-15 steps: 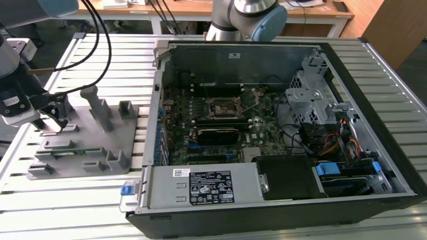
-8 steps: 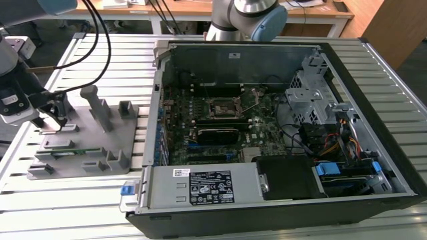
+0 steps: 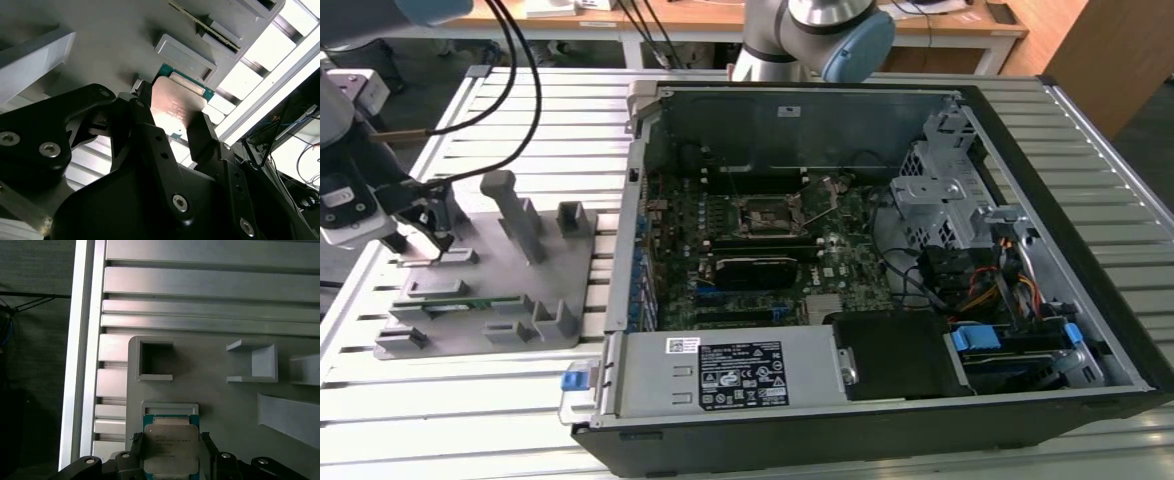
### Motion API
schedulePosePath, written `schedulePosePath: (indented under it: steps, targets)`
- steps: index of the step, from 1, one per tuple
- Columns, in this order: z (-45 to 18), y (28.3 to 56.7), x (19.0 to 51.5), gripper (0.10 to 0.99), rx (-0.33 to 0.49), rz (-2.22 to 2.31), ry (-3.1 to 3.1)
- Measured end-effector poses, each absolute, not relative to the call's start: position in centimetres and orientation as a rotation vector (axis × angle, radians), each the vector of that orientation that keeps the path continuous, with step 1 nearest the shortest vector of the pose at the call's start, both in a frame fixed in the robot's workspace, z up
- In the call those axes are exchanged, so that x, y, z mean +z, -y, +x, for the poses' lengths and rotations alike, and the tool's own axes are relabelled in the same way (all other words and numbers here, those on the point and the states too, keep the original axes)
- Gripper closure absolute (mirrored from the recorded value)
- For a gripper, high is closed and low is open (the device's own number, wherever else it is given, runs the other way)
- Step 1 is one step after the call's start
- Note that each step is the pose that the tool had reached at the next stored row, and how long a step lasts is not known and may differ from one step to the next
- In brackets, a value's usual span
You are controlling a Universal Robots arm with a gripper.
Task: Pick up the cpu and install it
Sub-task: 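Pick up the cpu and move it towards the insertion slot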
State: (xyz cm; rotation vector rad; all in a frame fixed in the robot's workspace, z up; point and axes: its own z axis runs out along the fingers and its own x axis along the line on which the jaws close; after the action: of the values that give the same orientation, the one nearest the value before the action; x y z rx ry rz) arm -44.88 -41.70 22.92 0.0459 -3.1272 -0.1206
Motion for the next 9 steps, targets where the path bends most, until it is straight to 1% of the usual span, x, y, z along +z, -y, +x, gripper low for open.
schedulePosePath:
  steps: [9]
  targets:
    - [-44.88,41.7,23.46,0.561,-0.123,0.046,3.127]
